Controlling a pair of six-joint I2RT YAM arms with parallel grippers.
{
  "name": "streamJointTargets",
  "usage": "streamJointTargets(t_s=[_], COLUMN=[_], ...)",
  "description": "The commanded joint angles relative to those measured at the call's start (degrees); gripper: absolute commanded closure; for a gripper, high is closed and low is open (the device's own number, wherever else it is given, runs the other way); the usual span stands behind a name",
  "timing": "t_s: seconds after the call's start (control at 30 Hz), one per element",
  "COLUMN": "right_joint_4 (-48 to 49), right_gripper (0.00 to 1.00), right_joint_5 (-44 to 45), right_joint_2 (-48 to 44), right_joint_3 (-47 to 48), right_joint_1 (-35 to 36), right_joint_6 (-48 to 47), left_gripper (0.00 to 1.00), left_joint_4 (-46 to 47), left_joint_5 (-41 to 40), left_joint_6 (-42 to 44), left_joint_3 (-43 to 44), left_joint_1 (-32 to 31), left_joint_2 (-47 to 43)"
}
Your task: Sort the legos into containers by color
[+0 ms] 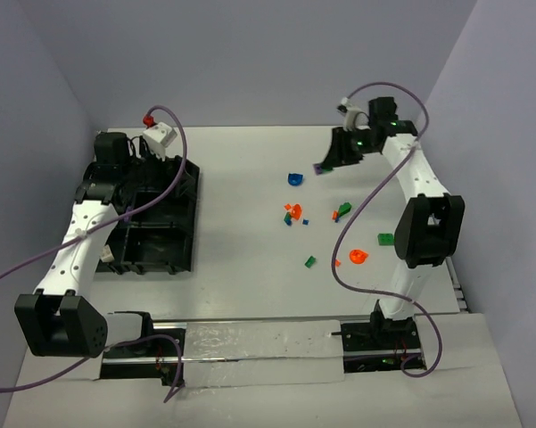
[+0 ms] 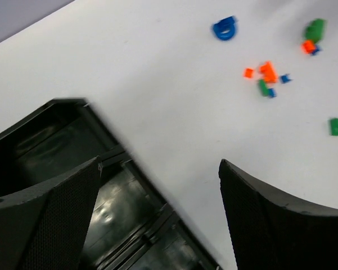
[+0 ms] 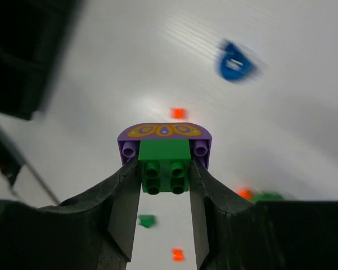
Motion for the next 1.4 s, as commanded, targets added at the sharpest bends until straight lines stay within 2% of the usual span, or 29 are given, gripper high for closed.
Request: streamJointTargets(t_s=[0.0, 0.13, 0.27, 0.3, 0.33, 0.4, 0.57, 0.77, 1.1, 1.37], right_joint_4=[3.79, 7.41, 16.81, 20.59, 23.60, 31.53, 42.62, 43.26, 41.05, 40.26], right_gripper=[1.00, 1.00, 1.00, 1.00, 1.00, 1.00, 1.00, 1.00, 1.00, 1.00], right_joint_5=[-18.29, -25.80, -32.28, -34.03, -34.23, -36.25, -37.98, -38.62, -38.71, -38.77], right_joint_2=[0.86, 4.61, 8.72, 9.36, 9.61, 9.90, 9.33, 9.15, 8.97, 9.29], right_joint_3=[5.46, 9.56, 11.09, 10.97, 10.81, 8.62, 3.75, 3.59, 4.12, 4.12], right_joint_1=[10.31, 14.80, 17.37, 17.64, 17.82, 18.29, 19.26, 19.46, 19.89, 19.95], right_joint_6=[8.98, 15.08, 25.04, 30.23, 31.15, 41.04, 50.84, 51.10, 48.93, 48.75], left_gripper=[0.10, 0.09, 0.10, 0.10, 0.10, 0.11, 0.11, 0.12, 0.17, 0.24], left_joint_4=[7.31, 11.25, 15.34, 16.28, 16.54, 19.49, 21.55, 23.95, 25.70, 26.68], left_joint_5=[9.70, 11.38, 13.49, 13.90, 13.80, 12.16, 7.43, 1.87, -0.24, 1.16], left_joint_6=[0.18, 0.00, -2.00, -2.62, -2.75, -2.33, 0.94, 3.46, 4.56, 5.58], left_joint_3=[-0.62, -1.38, -1.30, -1.39, -1.57, -2.26, -2.68, -2.68, -0.88, -0.19], left_joint_1=[-3.96, -6.66, -10.26, -11.54, -11.78, -14.36, -18.26, -19.65, -19.91, -20.15], left_joint_2=[-2.14, -1.86, 0.16, 0.66, 0.82, 1.09, 1.93, 3.54, 6.88, 7.49])
